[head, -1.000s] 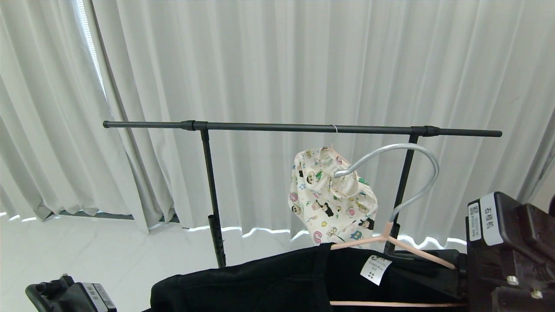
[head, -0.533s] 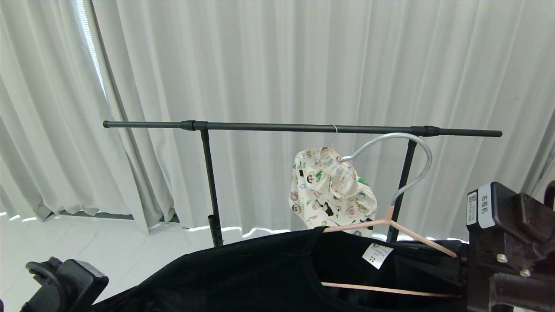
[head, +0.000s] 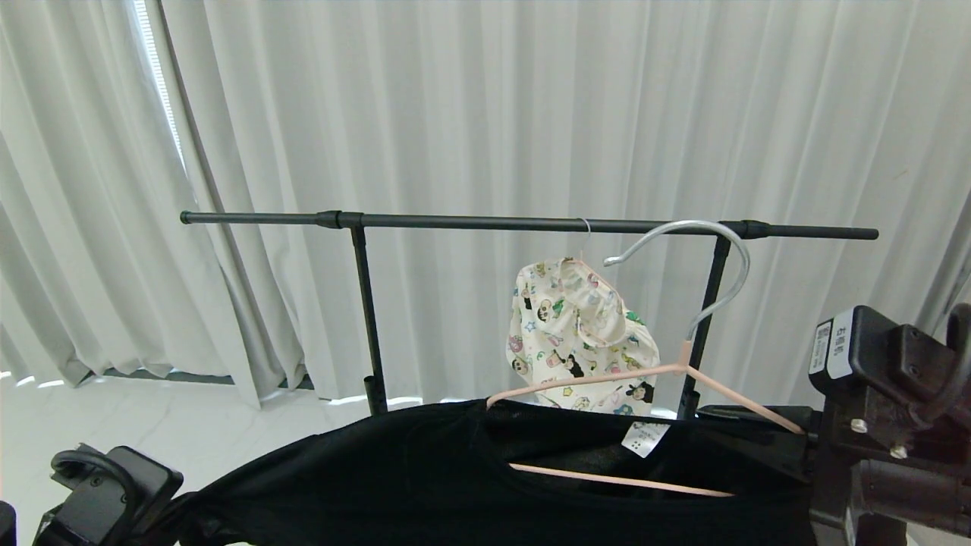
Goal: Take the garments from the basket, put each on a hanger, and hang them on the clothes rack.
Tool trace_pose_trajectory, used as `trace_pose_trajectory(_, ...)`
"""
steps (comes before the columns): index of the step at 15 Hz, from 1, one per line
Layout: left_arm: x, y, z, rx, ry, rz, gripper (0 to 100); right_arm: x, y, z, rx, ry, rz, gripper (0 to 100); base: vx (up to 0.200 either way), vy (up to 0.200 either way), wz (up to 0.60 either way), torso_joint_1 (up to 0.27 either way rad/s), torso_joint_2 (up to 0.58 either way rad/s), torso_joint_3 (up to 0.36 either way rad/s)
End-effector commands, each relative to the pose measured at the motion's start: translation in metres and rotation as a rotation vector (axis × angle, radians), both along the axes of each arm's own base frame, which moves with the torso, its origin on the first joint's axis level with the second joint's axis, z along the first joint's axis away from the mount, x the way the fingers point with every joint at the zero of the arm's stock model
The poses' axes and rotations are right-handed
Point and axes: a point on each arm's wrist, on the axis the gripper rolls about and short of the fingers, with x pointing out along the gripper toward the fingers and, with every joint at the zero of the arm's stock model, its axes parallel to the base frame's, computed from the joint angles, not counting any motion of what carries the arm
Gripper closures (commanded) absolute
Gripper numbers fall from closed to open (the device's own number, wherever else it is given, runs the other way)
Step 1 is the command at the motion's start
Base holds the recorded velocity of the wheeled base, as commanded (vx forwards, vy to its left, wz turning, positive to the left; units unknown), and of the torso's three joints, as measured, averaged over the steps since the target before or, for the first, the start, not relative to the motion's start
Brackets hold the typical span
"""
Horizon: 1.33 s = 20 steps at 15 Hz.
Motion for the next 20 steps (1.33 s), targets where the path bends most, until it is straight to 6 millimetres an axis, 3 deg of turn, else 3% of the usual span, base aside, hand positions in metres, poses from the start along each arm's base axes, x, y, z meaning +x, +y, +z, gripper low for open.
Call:
trace_pose_trajectory(1,0.000,-0.003,0.004,-0.007,-0.020,-0.030,100,0.000,0.000,-0.001,-0.005,-0.001,-0.008,100,0.000,0.000,0.00,0.000,0.00,0.000)
trace_pose_trajectory(2,0.002,-0.004,0.008,-0.012,-0.036,-0.028,100,0.001,0.000,-0.001,-0.011,-0.005,-0.025,100,0.000,0.000,0.00,0.000,0.00,0.000)
trace_pose_trajectory(3,0.004,-0.005,0.012,-0.019,-0.051,-0.028,0,0.001,-0.001,-0.001,-0.015,-0.012,-0.042,100,0.000,0.000,0.00,0.000,0.00,0.000)
trace_pose_trajectory(11,0.002,-0.009,0.023,-0.062,-0.103,-0.067,0,0.005,-0.005,-0.005,-0.034,-0.004,-0.088,100,0.000,0.000,0.00,0.000,0.00,0.000)
trace_pose_trajectory(15,0.007,-0.023,0.040,-0.183,-0.145,-0.124,0,0.018,-0.024,-0.019,-0.086,0.020,-0.274,100,0.000,0.000,0.00,0.000,0.00,0.000)
trace_pose_trajectory(20,0.019,-0.034,0.052,-0.192,-0.152,-0.150,0,0.024,-0.055,-0.034,-0.163,0.050,-0.509,100,0.000,0.000,0.00,0.000,0.00,0.000)
